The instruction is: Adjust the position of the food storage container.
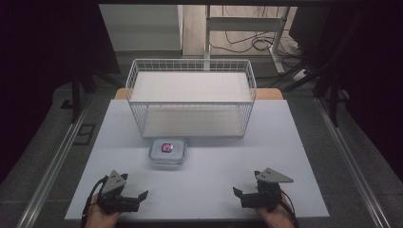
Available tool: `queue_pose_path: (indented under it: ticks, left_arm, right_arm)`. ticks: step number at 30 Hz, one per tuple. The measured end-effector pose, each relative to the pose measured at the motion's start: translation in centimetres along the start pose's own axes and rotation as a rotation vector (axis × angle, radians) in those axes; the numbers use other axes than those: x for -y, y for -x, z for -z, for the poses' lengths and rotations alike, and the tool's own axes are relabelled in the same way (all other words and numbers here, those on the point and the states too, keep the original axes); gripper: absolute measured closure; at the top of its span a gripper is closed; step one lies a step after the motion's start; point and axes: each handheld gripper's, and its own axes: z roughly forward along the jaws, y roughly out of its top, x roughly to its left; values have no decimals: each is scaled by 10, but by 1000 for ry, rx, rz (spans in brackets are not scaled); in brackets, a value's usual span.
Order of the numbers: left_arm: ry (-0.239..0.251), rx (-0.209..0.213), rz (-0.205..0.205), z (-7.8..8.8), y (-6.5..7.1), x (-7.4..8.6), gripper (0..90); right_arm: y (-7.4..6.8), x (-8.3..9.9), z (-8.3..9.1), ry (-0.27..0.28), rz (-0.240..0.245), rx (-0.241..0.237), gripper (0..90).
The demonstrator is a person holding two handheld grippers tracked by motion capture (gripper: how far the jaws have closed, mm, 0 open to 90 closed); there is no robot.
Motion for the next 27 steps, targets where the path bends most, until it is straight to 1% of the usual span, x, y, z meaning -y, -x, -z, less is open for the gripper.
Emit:
queue_pose_path:
  ticks: [2, 5, 6, 7, 9, 10, 11, 12, 14, 15, 17, 18, 20, 22, 24, 25, 26, 27]
  left_arm:
    - [-3, 5, 2, 0, 0, -1, 21]
    - [-3, 16, -8, 2, 1, -2, 10]
    - [9, 26, -2, 3, 0, -2, 9]
    - [28, 36, 19, 5, -1, -4, 15]
    - [31, 36, 19, 5, -2, -4, 31]
    - [23, 24, 19, 4, -3, -5, 43]
    - [23, 24, 19, 4, -3, -5, 53]
    - [20, 18, 23, 4, -3, -5, 68]
    - [28, 29, 25, 3, -5, -6, 97]
    - [28, 29, 25, 3, -5, -6, 110]
    - [29, 33, 22, 2, -6, -8, 117]
    - [27, 31, 18, 0, -6, -9, 120]
    - [19, 19, -10, -4, -6, -13, 137]
    - [24, 15, -12, -6, -9, -16, 168]
    - [37, 7, -6, -7, -14, -20, 210]
    - [37, 7, -6, -7, -14, -20, 241]
    - [58, 7, 23, -10, -21, -24, 271]
    - [58, 7, 23, -10, -21, -24, 291]
  right_arm:
    - [0, 0, 1, 0, 1, 5, 0]
    - [2, -1, 4, 2, 0, 22, 0]
    - [3, -1, 5, 3, 1, 21, 0]
    - [5, -1, 6, 9, -6, 38, 0]
    - [5, -2, 6, 9, -11, 34, 0]
    - [6, -1, 5, -3, -17, 29, 0]
    - [6, -1, 5, -3, -17, 29, 0]
    - [6, -1, 3, -25, -14, 7, 0]
    - [6, -2, 2, -42, -14, 1, 0]
    - [6, -2, 2, -42, -14, 1, 0]
    - [6, -3, 1, -49, -19, 1, 1]
    - [6, -3, 1, -49, -23, 0, 11]
    - [6, -4, 0, -50, -24, 0, 43]
    - [5, -5, 0, -49, -18, 10, 76]
    - [5, -7, 0, -45, -11, 12, 110]
    - [5, -7, 0, -45, -11, 12, 110]
    - [5, -9, 1, -35, -4, 14, 160]
    - [5, -10, 0, -32, 1, 15, 179]
